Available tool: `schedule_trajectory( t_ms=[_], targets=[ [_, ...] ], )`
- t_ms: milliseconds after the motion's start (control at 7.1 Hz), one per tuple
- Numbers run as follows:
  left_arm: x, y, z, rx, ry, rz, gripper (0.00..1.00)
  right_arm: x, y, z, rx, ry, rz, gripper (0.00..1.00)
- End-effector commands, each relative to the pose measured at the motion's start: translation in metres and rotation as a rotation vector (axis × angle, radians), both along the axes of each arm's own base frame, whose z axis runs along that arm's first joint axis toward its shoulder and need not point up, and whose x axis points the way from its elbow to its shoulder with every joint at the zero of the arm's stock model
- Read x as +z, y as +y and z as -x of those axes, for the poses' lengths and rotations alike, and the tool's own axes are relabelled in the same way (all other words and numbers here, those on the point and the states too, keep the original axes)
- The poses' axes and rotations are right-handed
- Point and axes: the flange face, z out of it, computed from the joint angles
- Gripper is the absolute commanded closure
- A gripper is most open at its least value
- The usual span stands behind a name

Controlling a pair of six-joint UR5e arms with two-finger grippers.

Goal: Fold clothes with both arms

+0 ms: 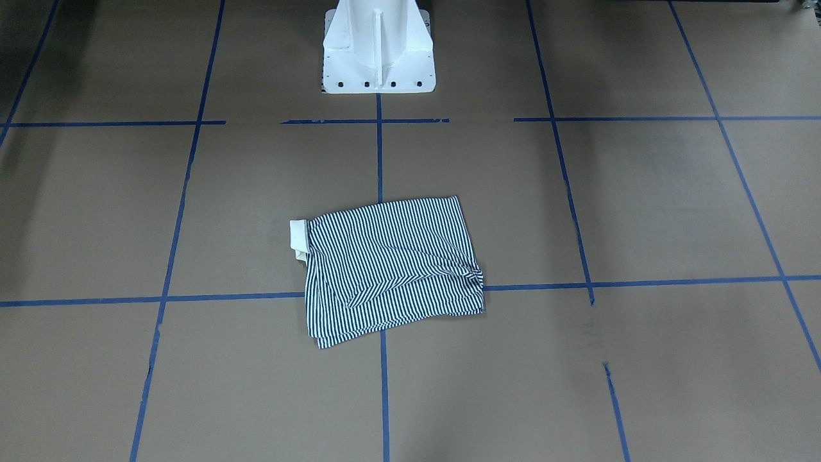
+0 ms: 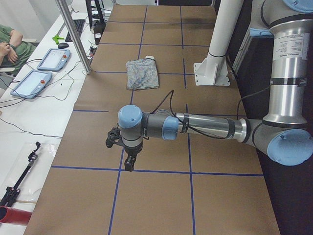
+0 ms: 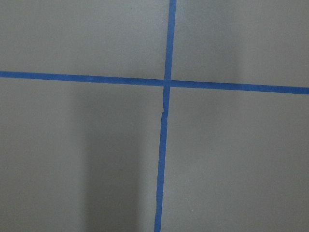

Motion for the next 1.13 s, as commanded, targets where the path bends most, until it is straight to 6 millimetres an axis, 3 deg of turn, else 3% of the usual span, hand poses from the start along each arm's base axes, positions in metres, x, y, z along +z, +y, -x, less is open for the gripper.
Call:
schedule_trajectory(
  t_ms=[0, 986],
  targets=[
    [0.0005, -0.0001, 0.0001, -0.054, 0.003, 0.045, 0.00, -0.0084, -0.0040, -0.0003, 0.039, 0.000, 0.024, 0.00],
    [-0.0073, -0.0017, -0.0002, -0.050, 0.007, 0.027, 0.00, -0.0124, -0.0056, -0.0001, 0.041, -0.003, 0.019, 0.00]
  ],
)
